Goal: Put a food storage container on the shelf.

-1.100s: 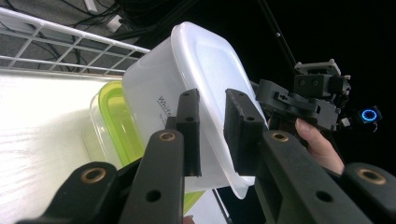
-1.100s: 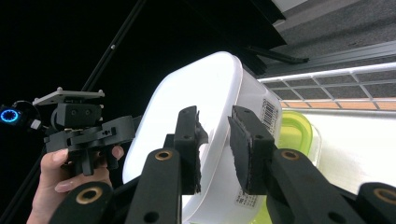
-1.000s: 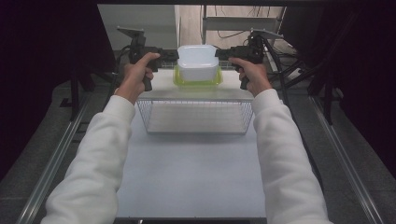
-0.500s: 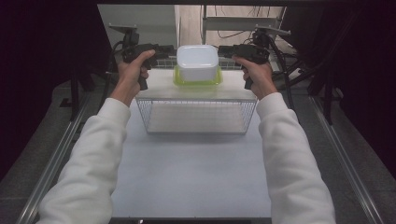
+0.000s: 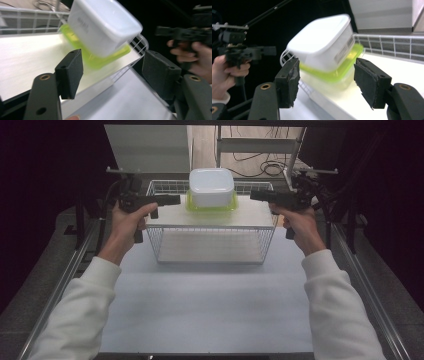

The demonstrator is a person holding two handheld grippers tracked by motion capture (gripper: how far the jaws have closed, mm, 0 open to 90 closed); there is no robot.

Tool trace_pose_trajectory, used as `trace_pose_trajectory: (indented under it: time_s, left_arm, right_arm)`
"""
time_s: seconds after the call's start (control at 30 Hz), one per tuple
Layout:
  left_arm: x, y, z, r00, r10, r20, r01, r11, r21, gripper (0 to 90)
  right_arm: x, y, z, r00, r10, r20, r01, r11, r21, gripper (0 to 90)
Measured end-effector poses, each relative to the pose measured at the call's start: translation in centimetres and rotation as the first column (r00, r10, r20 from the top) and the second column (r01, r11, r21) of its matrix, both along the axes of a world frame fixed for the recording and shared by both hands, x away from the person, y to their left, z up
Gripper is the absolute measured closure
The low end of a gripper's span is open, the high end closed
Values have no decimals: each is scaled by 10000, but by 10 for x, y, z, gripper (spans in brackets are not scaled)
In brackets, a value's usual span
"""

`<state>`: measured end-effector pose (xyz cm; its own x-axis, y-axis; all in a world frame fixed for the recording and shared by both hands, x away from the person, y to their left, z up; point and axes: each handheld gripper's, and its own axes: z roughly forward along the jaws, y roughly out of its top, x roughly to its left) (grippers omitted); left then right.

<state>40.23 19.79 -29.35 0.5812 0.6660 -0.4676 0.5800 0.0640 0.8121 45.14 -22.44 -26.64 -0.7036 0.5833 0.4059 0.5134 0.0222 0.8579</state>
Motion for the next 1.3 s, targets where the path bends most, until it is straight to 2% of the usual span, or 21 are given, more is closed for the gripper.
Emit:
trace_pose_trajectory:
  time_s: [0.1,0.33,0.4,0.5,0.63,0.8,0.93,1.03,1.1,1.2,1.3]
  left_arm:
    - [-18,0,-15,9997,37,234,-47,9991,413,300]
    - [-61,6,-52,9984,-268,498,231,9971,724,283]
    - [-70,8,-65,9986,-311,422,277,9965,790,283]
    - [-83,10,-87,9993,-322,173,304,9951,944,279]
    - [-97,14,-117,9989,-313,-338,347,9941,1030,274]
    - [-107,16,-148,9963,-230,-826,347,9891,1431,267]
    - [-111,18,-166,9937,-125,-1114,325,9832,1796,264]
    - [-111,19,-177,9918,-16,-1276,261,9814,1901,264]
    - [-111,18,-181,9908,39,-1352,250,9771,2113,258]
    - [-111,18,-183,9904,56,-1384,222,9800,1980,258]
    - [-111,17,-184,9907,49,-1357,228,9793,2013,258]
  right_arm:
    - [-17,-7,-11,9992,260,317,-250,9992,-312,355]
    - [-56,-20,-43,9974,461,549,-416,9959,-805,311]
    - [-68,-23,-55,9968,535,602,-478,9945,-928,303]
    - [-80,-26,-71,9964,542,646,-450,9896,-1364,285]
    - [-94,-30,-101,9976,566,410,-498,9873,-1509,262]
    - [-106,-33,-142,9974,688,-212,-715,9812,-1794,236]
    - [-110,-35,-169,9963,611,-606,-723,9760,-2054,217]
    - [-112,-36,-181,9964,466,-706,-617,9711,-2304,206]
    - [-115,-36,-189,9961,402,-779,-580,9687,-2415,206]
    - [-117,-36,-193,9965,340,-758,-528,9637,-2617,206]
    - [-118,-34,-193,9974,317,-651,-473,9661,-2537,206]
